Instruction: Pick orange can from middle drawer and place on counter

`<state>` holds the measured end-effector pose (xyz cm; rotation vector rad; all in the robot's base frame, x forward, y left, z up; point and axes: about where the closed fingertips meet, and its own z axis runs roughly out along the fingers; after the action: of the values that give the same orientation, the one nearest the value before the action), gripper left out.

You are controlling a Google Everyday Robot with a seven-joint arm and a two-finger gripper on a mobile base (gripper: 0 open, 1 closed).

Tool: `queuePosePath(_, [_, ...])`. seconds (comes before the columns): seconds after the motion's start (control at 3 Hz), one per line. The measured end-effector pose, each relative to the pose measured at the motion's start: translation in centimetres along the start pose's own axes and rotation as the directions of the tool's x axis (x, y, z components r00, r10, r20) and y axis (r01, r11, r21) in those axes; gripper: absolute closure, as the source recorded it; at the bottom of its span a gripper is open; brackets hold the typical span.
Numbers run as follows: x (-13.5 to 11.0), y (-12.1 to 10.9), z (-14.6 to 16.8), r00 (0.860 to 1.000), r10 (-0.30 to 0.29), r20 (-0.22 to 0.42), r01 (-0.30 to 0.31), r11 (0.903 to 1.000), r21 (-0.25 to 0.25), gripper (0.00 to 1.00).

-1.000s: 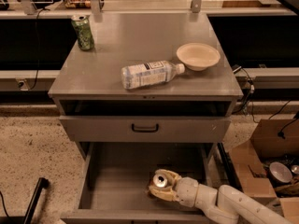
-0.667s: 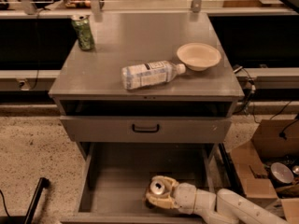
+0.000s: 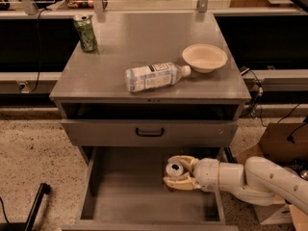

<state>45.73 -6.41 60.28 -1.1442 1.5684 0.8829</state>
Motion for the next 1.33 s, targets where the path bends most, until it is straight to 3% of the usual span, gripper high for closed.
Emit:
queuePosePath(0.33, [0.0,0.0,0.0,1.0,0.0,0.0,0.0,1.0,0.0,1.0])
queuePosePath(0.67, [-1.6,0.4,0.1,1.0,-0.005,-0.006,0.005,0.9996,-0.029,1.0])
queuePosePath(1.0, [-7.0,1.6,-1.2,0.998,-0.065,-0.013,0.064,0.9966,-0.052,1.0])
queuePosePath(1.33, [-16.0,1.8,-3.8,0.985,-0.16,-0.056,0.155,0.9846,-0.081,1.0])
